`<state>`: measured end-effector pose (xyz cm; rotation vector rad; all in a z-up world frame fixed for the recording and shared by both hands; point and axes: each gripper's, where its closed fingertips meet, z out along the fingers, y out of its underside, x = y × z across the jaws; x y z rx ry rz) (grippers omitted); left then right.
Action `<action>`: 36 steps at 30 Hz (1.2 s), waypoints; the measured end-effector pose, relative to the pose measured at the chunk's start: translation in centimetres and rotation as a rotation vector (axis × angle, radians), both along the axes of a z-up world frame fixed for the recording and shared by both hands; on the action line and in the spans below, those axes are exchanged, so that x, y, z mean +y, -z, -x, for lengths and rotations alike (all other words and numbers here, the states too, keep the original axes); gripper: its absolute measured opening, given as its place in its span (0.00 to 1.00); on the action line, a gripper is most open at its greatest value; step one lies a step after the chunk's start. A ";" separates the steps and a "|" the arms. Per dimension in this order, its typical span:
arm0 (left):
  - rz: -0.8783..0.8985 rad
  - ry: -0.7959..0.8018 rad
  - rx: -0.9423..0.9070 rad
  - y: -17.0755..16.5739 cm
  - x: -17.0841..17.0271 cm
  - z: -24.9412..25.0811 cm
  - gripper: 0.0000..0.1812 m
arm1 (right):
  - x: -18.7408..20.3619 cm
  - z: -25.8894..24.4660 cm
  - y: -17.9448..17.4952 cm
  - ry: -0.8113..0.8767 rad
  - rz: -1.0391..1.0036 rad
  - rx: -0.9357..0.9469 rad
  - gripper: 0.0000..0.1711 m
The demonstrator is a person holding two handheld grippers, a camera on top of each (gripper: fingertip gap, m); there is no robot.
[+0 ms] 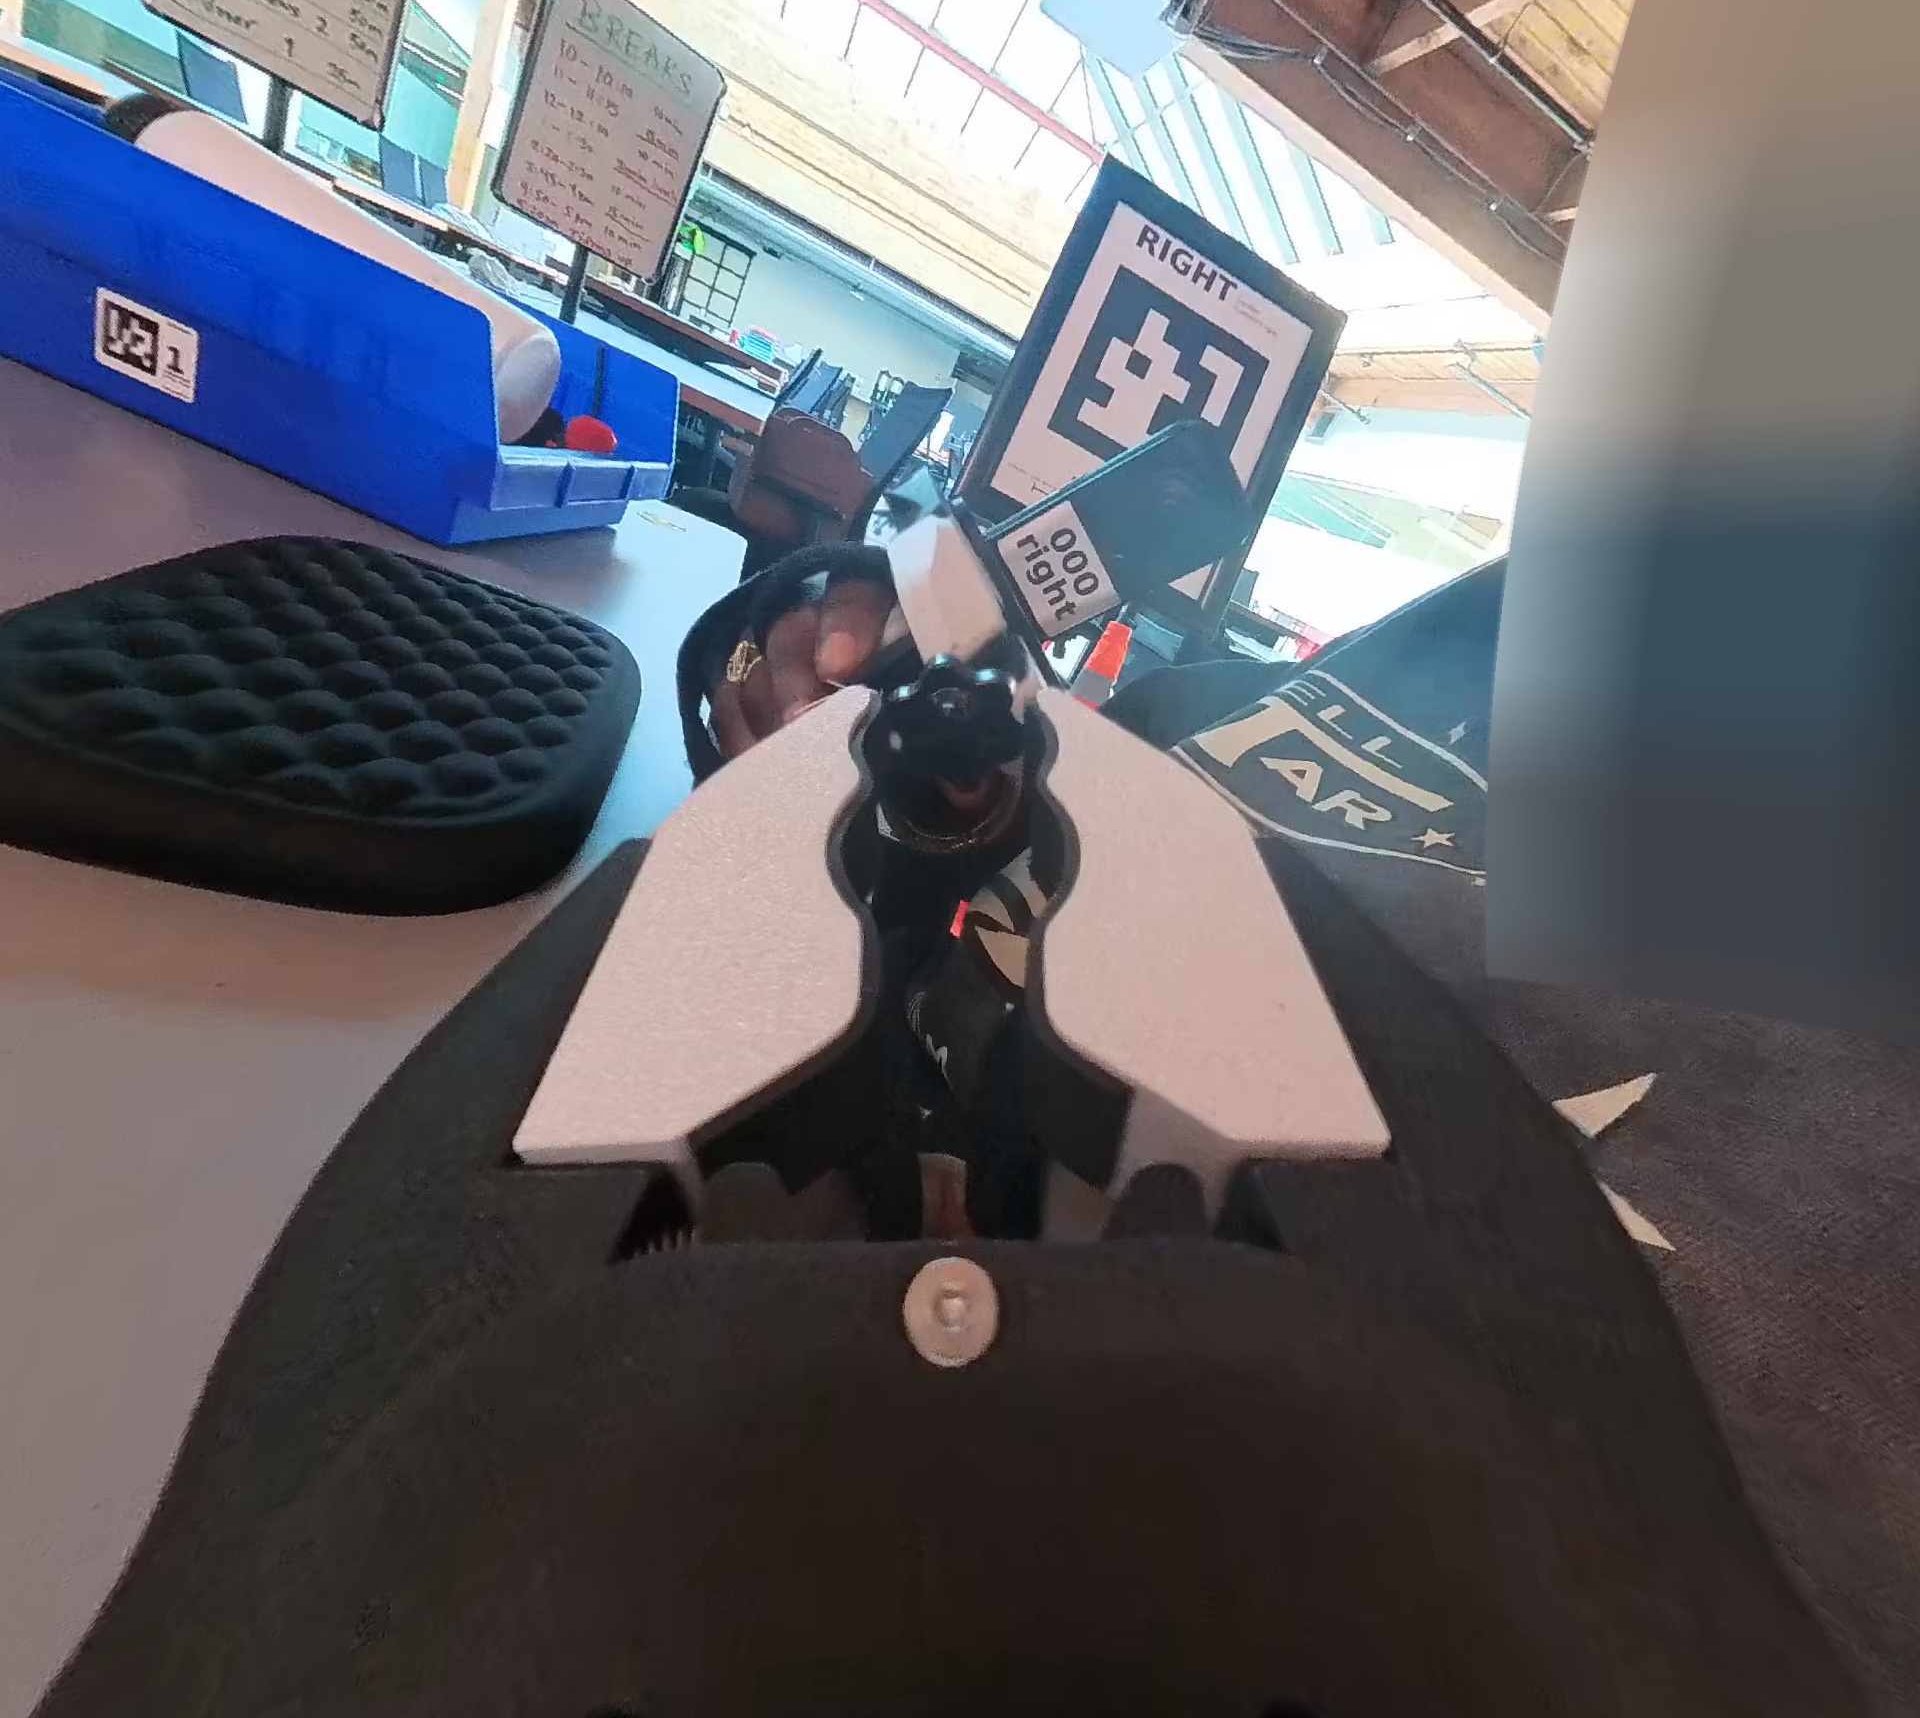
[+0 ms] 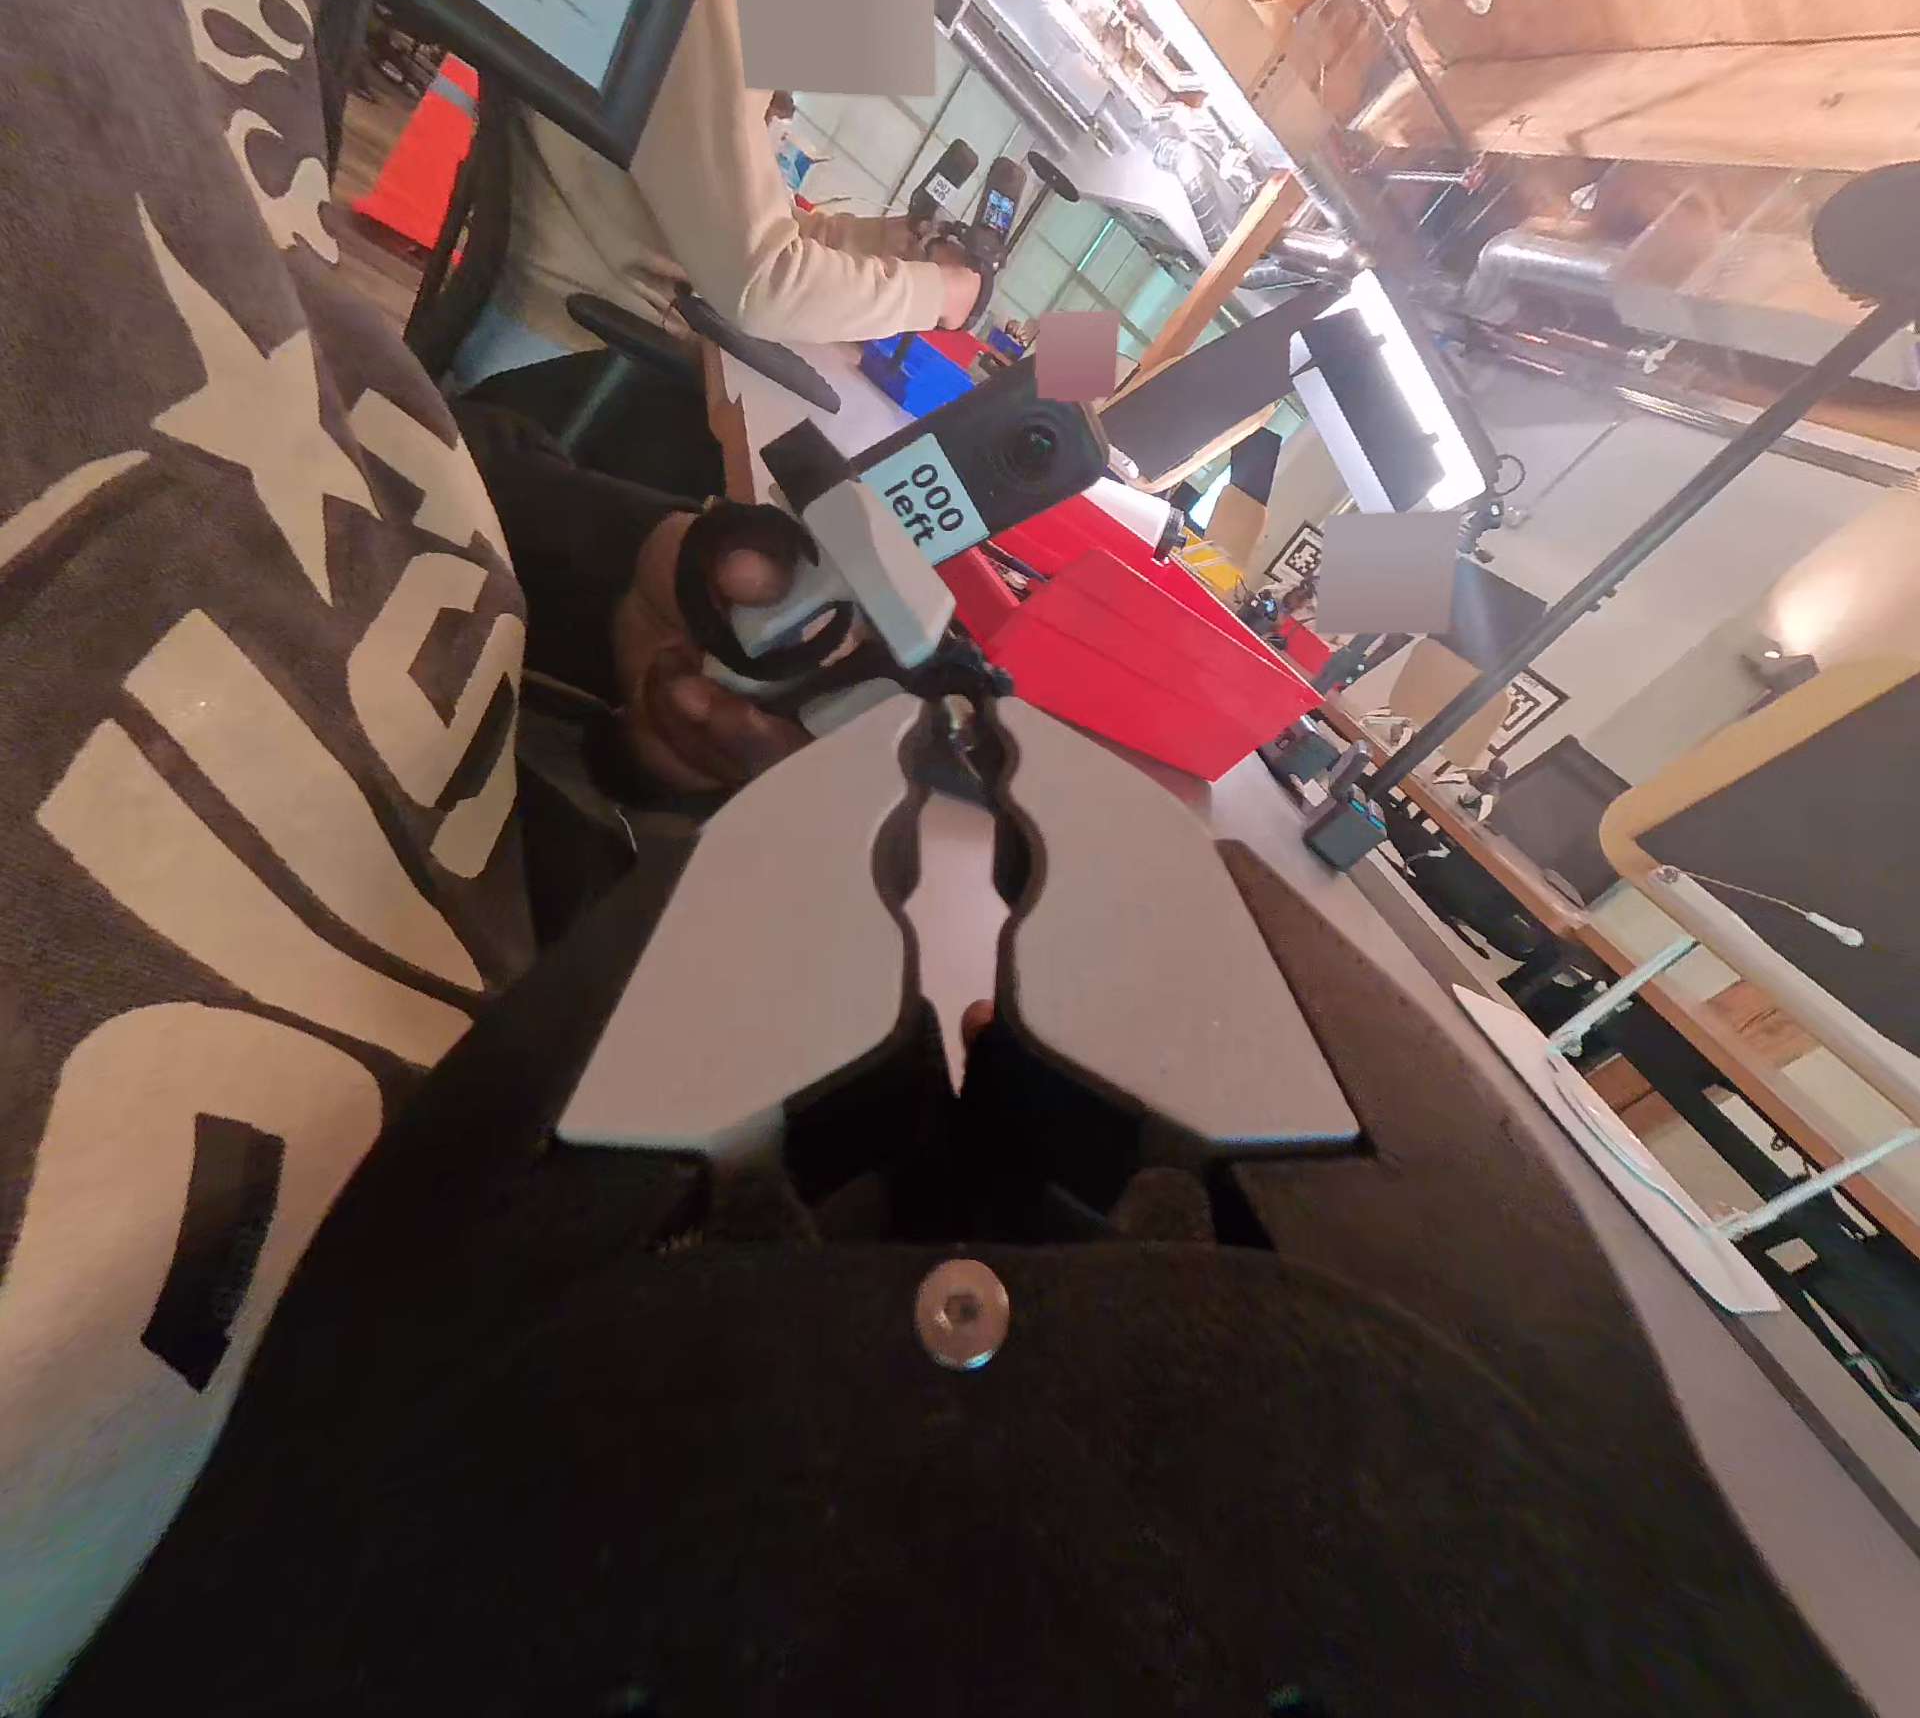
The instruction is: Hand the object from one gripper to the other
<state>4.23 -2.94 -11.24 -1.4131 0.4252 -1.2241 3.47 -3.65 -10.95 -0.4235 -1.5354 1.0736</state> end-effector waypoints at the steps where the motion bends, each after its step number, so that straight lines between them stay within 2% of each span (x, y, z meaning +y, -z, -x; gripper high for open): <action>1: -0.001 0.000 0.003 0.0 0.0 0.0 0.13 | 0.1 0.0 0.0 0.000 0.000 -0.002 0.04; 5: -0.068 -0.024 0.040 -0.1 -0.1 -0.1 0.15 | 0.0 -0.1 0.0 -0.050 0.103 -0.076 0.03; 8: -0.210 -0.119 0.167 0.0 -0.1 0.0 0.28 | 0.7 0.3 0.0 -0.076 0.301 -0.166 0.03; 9: -0.269 -0.162 0.210 -0.1 -0.1 0.0 0.28 | 0.9 0.4 0.0 -0.098 0.384 -0.208 0.04; 13: -0.425 -0.294 0.311 -0.7 0.1 0.4 0.28 | 1.0 0.2 -0.2 -0.238 0.699 -0.360 0.03; 16: -0.440 -0.316 0.372 -0.3 0.3 0.3 0.24 | 0.9 0.0 -0.5 -0.296 0.787 -0.403 0.04; 21: -0.437 -0.324 0.377 -0.2 0.4 0.3 0.14 | 0.6 0.0 -0.2 -0.309 0.793 -0.431 0.04; 25: -0.394 -0.293 0.353 -0.2 0.3 0.3 0.14 | 0.5 -0.1 -0.1 -0.308 0.783 -0.426 0.04; 27: -0.340 -0.267 0.308 -0.2 0.4 0.4 0.14 | 0.7 0.0 -0.1 -0.285 0.723 -0.382 0.04; 30: -0.248 -0.214 0.214 -0.3 0.4 0.7 0.14 | 1.2 -0.1 -0.4 -0.202 0.554 -0.245 0.11; 33: -0.204 -0.190 0.150 -0.5 0.4 1.1 0.14 | 1.0 -0.4 -0.7 -0.172 0.434 -0.165 0.11; 36: -0.180 -0.176 0.145 -0.4 0.4 1.1 0.14 | 0.7 -0.3 -0.4 -0.159 0.390 -0.162 0.10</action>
